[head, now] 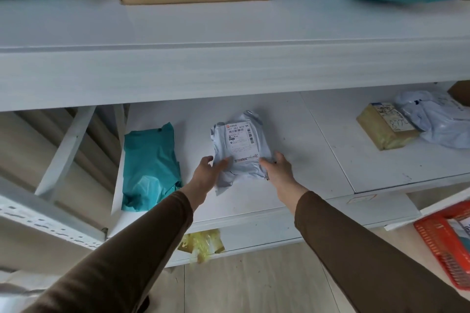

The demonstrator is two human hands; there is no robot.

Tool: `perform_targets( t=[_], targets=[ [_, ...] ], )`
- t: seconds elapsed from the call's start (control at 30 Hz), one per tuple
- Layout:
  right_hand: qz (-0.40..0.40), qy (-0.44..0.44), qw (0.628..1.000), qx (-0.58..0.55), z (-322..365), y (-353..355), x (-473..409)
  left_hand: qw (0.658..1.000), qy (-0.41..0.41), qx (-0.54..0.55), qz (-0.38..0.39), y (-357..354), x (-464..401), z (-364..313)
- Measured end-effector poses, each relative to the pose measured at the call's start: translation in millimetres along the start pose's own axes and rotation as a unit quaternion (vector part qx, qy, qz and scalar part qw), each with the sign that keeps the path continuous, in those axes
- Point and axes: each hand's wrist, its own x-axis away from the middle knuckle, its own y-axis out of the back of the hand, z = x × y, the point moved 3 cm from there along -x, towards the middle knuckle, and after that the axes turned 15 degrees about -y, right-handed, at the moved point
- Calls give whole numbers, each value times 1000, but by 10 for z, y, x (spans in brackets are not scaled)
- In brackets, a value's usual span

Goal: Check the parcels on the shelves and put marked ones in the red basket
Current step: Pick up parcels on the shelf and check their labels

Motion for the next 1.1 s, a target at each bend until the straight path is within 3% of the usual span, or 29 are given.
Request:
perform_targets(
  t=[0.07,0.13,0.2,0.27,0.37,0.47,0.53,0.6,0.73,0.9,1.1],
  targets=[
    [-115,74,986,93,146,8,131,996,-48,-69,-43,173,52,-50],
    [-175,240,952,79,378,-98,437,983,-115,-115,-86,444,78,-64],
    [-165,375,910,53,572,-350,771,968,-150,-145,-141,784,116,-46],
    [-83,427,899,59,660,-714,1039,958,-135,-143,-211,1135,175,9],
    [82,353,927,97,684,-1242,1286,952,-53,-87,-290,1638,237,229],
    [217,127,964,80,527,-1635,1262,952,66,-31,-296,1977,246,617],
    [261,0,964,57,355,-1819,1178,959,98,14,-267,1994,272,758],
    [273,-66,959,28,230,-1913,1139,963,105,36,-245,1925,346,773],
    [269,-96,958,-36,191,-1829,1123,968,108,71,-217,1866,488,692],
    [286,-60,954,-69,212,-1646,1120,960,129,181,-171,1776,682,550],
    [312,16,947,-81,255,-979,1195,946,50,313,-63,1494,797,135]
  ],
)
